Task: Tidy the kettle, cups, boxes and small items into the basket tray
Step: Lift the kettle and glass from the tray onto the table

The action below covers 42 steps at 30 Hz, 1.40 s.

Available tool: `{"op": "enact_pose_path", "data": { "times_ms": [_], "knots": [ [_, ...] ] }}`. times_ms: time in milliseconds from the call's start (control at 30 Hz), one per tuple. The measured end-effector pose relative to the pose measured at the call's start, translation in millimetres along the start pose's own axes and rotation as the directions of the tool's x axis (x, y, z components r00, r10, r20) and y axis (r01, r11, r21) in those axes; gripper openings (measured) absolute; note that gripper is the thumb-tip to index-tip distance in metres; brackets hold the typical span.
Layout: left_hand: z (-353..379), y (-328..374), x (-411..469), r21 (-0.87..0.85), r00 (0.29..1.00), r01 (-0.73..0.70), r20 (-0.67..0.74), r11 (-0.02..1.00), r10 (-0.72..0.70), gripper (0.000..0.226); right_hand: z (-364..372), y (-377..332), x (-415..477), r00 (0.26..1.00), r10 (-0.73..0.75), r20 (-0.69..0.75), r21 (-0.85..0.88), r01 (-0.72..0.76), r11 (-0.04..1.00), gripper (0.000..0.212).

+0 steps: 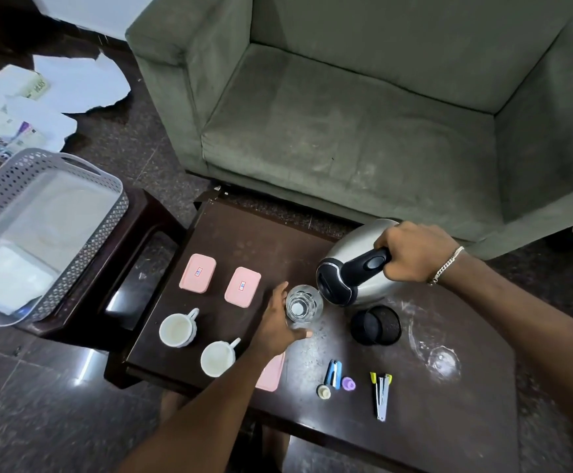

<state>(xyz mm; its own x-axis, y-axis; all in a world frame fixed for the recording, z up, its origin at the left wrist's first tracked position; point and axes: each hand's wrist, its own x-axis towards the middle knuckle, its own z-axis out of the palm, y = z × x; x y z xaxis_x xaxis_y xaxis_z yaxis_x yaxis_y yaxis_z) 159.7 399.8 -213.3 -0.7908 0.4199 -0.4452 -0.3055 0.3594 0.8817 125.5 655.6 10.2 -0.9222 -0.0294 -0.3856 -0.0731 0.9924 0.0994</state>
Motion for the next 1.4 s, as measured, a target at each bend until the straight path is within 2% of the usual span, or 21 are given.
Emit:
{"op": "enact_pose_path", "data": {
  "times_ms": [133, 267, 533, 700, 1400],
  "knots": [
    [-1, 1, 1, -0.011, 1.0, -0.004, 0.009, 1.0, 0.005, 0.127, 1, -7, 0, 0.999, -0.014, -0.032, -0.066, 0.011, 0.998, 0.009],
    [-1, 1, 0, -0.039, 1.0, 0.007, 0.031, 0.999, -0.006, 0.126, 0, -9, -2, 0.996, -0.033, -0.081, -0.119, 0.023, 0.993, 0.025],
    [1, -1, -1, -0.05, 0.999, -0.008, 0.044, 0.999, 0.011, 0.122, -8, -11, -10, 0.994, -0.038, -0.103, -0.189, 0.018, 0.982, 0.018],
    [1, -2, -1, -0.02, 0.999, -0.025, 0.043, 0.999, 0.026, 0.12, -11, -13, -14, 0.991, -0.044, -0.127, -0.234, 0.014, 0.972, 0.026],
    [1, 3, -1, 0.025, 0.998, -0.065, 0.026, 0.998, 0.064, 0.099, -19, -12, -25, 0.986, -0.049, -0.157, -0.259, 0.007, 0.966, 0.03]
  ]
}}
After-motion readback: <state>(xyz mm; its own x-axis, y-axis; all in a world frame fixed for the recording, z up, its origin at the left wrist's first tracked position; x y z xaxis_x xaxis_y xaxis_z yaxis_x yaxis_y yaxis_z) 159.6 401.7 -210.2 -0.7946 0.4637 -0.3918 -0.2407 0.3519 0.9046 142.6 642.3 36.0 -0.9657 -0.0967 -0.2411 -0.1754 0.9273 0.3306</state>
